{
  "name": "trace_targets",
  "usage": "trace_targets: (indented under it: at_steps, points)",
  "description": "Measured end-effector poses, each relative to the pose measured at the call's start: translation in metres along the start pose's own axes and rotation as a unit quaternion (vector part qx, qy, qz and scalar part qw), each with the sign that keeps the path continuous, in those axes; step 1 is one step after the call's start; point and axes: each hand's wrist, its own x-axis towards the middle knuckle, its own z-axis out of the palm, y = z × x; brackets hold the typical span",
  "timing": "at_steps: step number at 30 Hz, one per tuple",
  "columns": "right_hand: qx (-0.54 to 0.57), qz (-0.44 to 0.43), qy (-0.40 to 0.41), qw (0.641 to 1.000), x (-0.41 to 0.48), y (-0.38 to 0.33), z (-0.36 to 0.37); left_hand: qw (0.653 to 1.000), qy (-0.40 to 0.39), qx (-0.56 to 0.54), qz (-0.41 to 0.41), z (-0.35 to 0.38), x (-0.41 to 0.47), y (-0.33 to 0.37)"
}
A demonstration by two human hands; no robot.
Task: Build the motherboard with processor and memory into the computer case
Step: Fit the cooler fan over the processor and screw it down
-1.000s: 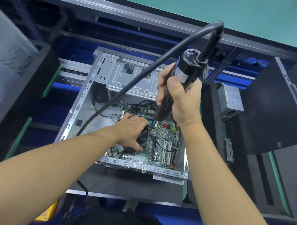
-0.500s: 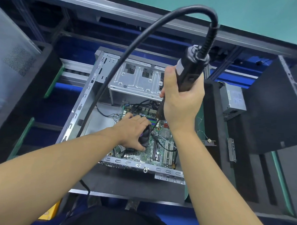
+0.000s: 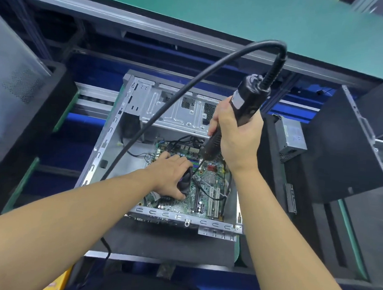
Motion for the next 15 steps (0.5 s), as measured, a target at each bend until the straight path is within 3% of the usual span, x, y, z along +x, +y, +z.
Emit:
trace_targets:
  at_steps: [3, 8, 15]
  points:
    - [0.000, -0.005, -0.002, 1.000, -0.002, 0.000, 0.007, 1.000, 0.002, 0.004, 0.001, 0.001, 0.000, 0.000]
    - [-0.046, -0.016, 0.066, 0.997, -0.001, -0.002, 0.016, 1.000, 0.010, 0.006, -0.001, 0.003, 0.000, 0.000]
    - [-0.068, -0.035, 0.061, 0.995, -0.001, -0.003, 0.018, 1.000, 0.011, 0.001, -0.001, 0.003, -0.001, 0.000]
